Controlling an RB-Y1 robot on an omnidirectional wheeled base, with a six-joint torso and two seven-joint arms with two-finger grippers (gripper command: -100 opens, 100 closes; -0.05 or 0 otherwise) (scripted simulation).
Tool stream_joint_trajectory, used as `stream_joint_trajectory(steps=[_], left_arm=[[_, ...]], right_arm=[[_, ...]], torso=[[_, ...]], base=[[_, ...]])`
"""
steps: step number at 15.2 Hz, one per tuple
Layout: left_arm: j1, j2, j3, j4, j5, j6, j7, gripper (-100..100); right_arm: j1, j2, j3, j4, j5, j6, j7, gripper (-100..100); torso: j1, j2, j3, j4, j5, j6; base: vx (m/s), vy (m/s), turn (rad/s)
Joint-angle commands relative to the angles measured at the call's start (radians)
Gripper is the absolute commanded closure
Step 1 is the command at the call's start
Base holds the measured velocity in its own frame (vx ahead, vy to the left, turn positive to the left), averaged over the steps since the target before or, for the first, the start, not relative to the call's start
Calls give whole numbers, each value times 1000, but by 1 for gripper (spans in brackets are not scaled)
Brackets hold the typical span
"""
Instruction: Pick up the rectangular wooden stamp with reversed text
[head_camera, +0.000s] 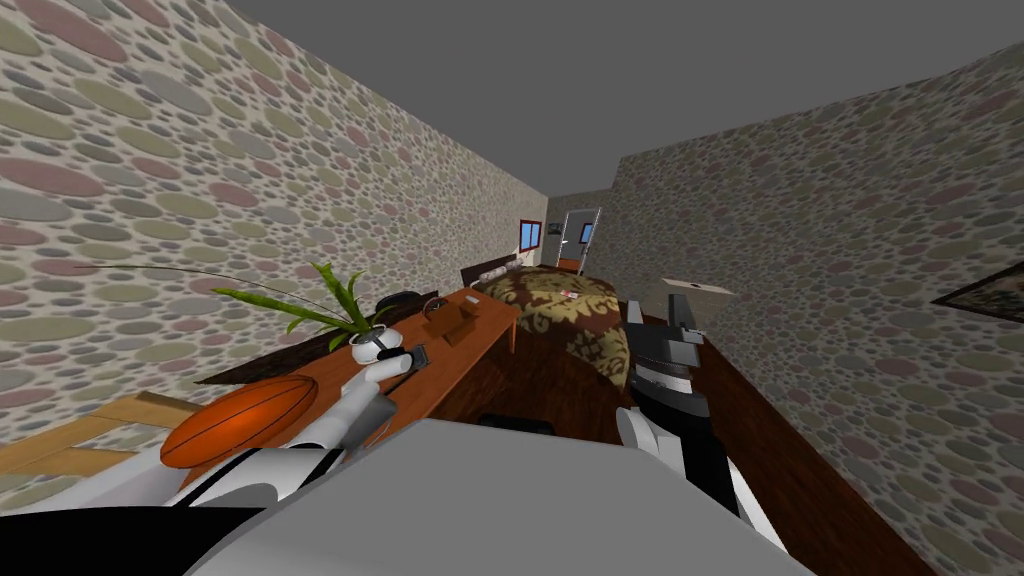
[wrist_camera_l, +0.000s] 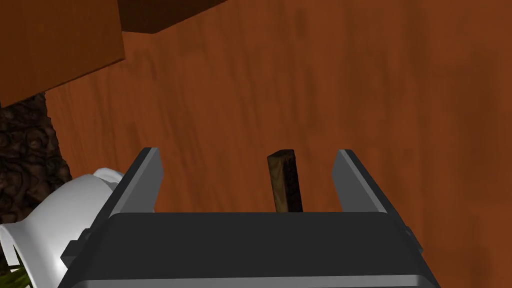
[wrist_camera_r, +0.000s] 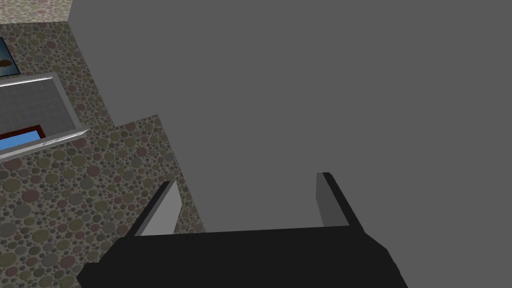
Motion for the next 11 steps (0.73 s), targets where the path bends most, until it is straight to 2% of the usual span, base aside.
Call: stream_joint_trajectory(steps=[1,3,4,5,6,7,10,11], left_arm=[[-6,18,18,50,7,50,21,-100],[-6,18,18,66,7,70,21,-100],[-20,36,27,98,30,105,24,-100],[-20,36,27,126,30,112,24,-100],[-20,36,27,133,30,112,24,-100],[-32,54,35,162,51,153,27,-100],[-32,54,35,198,51,153,27,-100],[-43,70,43,226,71,191,30,-100]], right_arm=[[0,0,0,0,0,0,0,0],[0,0,0,0,0,0,0,0],[0,0,0,0,0,0,0,0],[0,0,0,0,0,0,0,0],[0,0,0,0,0,0,0,0],[0,0,0,0,0,0,0,0],[0,0,0,0,0,0,0,0],[0,0,0,0,0,0,0,0]], torso=[[0,0,0,0,0,0],[0,0,0,0,0,1],[-1,0,0,0,0,0],[-1,0,0,0,0,1],[-1,-1,0,0,0,1],[-1,0,0,0,0,0],[-1,0,0,0,0,0],[-2,0,0,0,0,0]], base=[[7,45,-183],[6,42,-154],[6,35,-201],[9,44,-212],[7,36,-88],[-1,42,-173],[3,35,-101],[3,26,-139]])
